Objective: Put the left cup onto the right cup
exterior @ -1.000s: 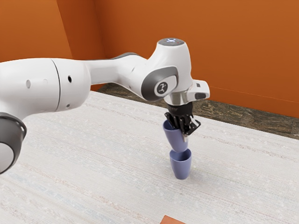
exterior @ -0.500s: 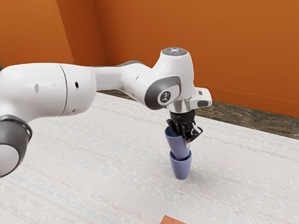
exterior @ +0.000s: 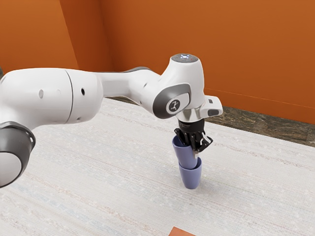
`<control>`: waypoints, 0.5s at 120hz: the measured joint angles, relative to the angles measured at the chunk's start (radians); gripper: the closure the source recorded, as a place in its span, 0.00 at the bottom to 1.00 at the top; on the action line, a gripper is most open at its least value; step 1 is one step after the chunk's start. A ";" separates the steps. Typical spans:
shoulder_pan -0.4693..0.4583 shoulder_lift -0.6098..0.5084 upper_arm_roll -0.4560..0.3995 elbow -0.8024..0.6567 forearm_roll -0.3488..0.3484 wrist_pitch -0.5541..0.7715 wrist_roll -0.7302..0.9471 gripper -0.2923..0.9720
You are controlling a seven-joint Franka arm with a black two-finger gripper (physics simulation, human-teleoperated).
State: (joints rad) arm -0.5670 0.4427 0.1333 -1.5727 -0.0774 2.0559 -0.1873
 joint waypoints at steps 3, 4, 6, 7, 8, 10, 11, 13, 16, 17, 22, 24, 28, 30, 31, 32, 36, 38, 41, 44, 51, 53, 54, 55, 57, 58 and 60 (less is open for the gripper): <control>0.000 0.000 0.000 0.000 -0.002 0.000 0.000 0.79; 0.000 0.000 0.000 0.000 -0.002 0.000 -0.001 0.77; 0.000 0.000 0.000 0.000 -0.003 0.000 -0.001 0.74; 0.000 0.000 0.000 0.000 -0.003 0.000 -0.002 0.73; 0.000 0.000 0.000 0.000 -0.004 0.000 -0.003 0.71; 0.000 0.000 0.000 0.000 -0.004 -0.001 -0.004 0.68; 0.000 0.000 0.000 0.000 -0.004 -0.001 -0.004 0.67; 0.000 0.000 0.000 -0.001 -0.005 -0.001 -0.006 0.64; 0.000 0.000 0.000 -0.001 -0.006 -0.002 -0.007 0.59; 0.000 0.001 0.000 -0.001 -0.006 -0.002 -0.008 0.58; 0.001 0.001 0.000 -0.001 -0.007 -0.002 -0.011 0.52; 0.001 0.001 0.000 -0.001 -0.007 -0.003 -0.012 0.49; 0.000 0.001 0.000 -0.002 -0.007 -0.003 -0.015 0.46; 0.000 0.001 0.000 -0.002 -0.007 -0.003 -0.016 0.44; 0.001 0.001 0.000 -0.002 -0.007 -0.003 -0.017 0.43; 0.001 0.001 0.000 -0.002 -0.008 -0.004 -0.017 0.42; 0.001 0.001 0.000 -0.002 -0.008 -0.004 -0.020 0.40; 0.001 0.001 0.000 -0.002 -0.008 -0.004 -0.021 0.38; 0.001 0.000 0.000 -0.002 -0.008 -0.005 -0.023 0.37; 0.000 -0.001 0.000 -0.001 -0.008 -0.006 -0.025 0.35; 0.001 -0.012 0.001 0.001 0.004 -0.011 -0.029 0.32; 0.001 -0.016 0.001 0.002 0.010 -0.013 -0.030 0.32; 0.001 -0.018 0.001 0.002 0.013 -0.015 -0.030 0.31; 0.001 -0.020 0.001 0.003 0.016 -0.016 -0.031 0.31; 0.001 -0.025 0.001 0.004 0.022 -0.019 -0.032 0.30; 0.001 -0.028 0.001 0.005 0.026 -0.020 -0.033 0.30; 0.001 -0.036 0.002 0.007 0.033 -0.023 -0.034 0.30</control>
State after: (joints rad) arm -0.5661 0.4067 0.1348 -1.5661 -0.0439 2.0333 -0.2211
